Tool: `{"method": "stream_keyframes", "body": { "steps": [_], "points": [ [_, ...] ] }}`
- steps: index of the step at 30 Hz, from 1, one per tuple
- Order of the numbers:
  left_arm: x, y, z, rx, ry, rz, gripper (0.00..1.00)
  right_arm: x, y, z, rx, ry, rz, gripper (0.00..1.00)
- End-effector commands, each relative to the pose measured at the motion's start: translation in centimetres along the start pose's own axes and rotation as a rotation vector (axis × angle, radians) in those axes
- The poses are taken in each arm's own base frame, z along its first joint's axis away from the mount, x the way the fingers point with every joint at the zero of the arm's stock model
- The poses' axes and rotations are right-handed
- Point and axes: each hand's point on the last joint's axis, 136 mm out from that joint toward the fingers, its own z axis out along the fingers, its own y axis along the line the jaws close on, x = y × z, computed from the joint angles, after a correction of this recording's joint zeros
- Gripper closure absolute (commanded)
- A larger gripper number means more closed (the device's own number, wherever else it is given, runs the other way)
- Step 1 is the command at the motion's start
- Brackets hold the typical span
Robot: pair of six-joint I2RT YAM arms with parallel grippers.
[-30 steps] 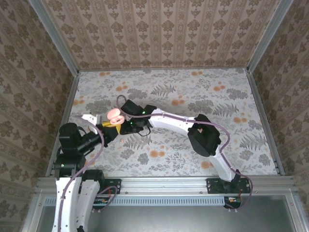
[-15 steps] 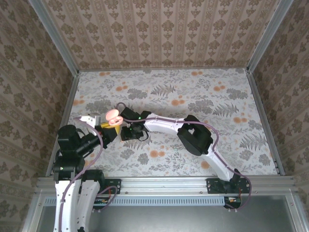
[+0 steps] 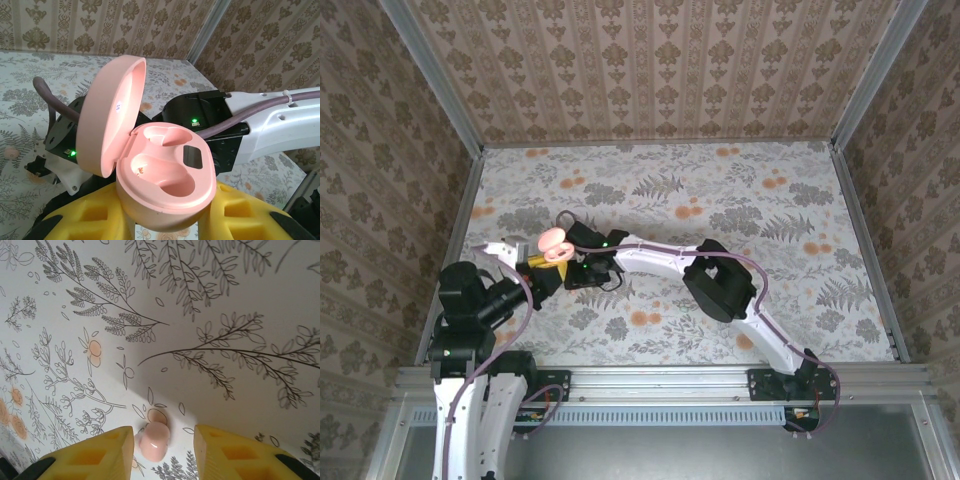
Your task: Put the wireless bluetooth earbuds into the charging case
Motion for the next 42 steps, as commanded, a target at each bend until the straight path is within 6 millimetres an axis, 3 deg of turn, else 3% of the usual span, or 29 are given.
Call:
{"method": "stream_keyframes", "body": {
  "steps": [1,10,25,34,42],
  "points": [
    [-0.7,-0.6,-0.6,-0.001,-0.022,0.040,0.88,0.9,0.7,1.0,-0.003,0.035,-0.008,0.63],
    [-0.4,-0.7,-0.8,-0.005,-0.022,0.042,0.88,1.9,-0.1,1.5,0.042,0.067,-0.007,0.64],
    [-0.3,-0.8,-1.1,-0.013,-0.025,0.049,0.88,2.5,-0.5,1.8,0.095,0.087,-0.023,0.73],
    [-0.5,-0.9,-1.1,-0.012,-0.032,0.049,0.88,0.8,-1.0,-0.6,0.109,0.026,-0.011,0.78],
    [-1.0,-0.8,-0.6,0.016,-0.051,0.043,0.88,-1.2,-3.3,-5.0,0.104,-0.067,0.052,0.79]
  ]
}}
